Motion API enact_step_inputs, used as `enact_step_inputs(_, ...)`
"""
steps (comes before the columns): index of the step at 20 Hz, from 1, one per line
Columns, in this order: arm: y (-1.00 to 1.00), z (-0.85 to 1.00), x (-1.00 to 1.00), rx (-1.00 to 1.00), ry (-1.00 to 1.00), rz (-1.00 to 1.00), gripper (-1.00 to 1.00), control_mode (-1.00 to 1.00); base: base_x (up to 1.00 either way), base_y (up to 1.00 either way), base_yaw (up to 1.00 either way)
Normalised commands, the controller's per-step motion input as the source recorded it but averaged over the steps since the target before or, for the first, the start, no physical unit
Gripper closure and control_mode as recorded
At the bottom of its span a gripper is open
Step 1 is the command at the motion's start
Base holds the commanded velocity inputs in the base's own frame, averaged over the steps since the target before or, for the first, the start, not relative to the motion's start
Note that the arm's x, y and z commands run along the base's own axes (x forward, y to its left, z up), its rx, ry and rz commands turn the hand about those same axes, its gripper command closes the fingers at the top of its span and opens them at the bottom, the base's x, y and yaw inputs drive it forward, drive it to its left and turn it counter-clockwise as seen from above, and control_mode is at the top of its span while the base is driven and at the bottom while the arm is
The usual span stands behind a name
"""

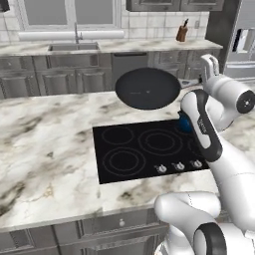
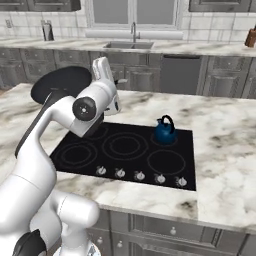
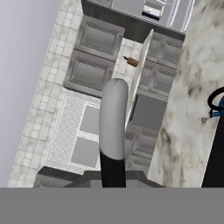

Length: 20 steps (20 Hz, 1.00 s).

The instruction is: Pick the pan from the cabinet and place it on the stove. Then turn on the stove burner for the pan.

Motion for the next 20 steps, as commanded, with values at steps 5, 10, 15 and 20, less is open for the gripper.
enact_step_inputs(5, 0.0, 0.0, 0.0, 0.0, 0.0, 0.0, 1.0, 1.0, 0.51, -0.14, -0.13)
enact_step_inputs(10, 0.0, 0.0, 0.0, 0.0, 0.0, 0.0, 1.0, 1.0, 0.55, -0.09, -0.04)
enact_step_inputs(15, 0.0, 0.0, 0.0, 0.0, 0.0, 0.0, 1.0, 1.0, 0.33, -0.01, 0.01)
enact_step_inputs(20, 0.0, 0.0, 0.0, 0.0, 0.0, 0.0, 1.0, 1.0, 0.15, 0.0, 0.01)
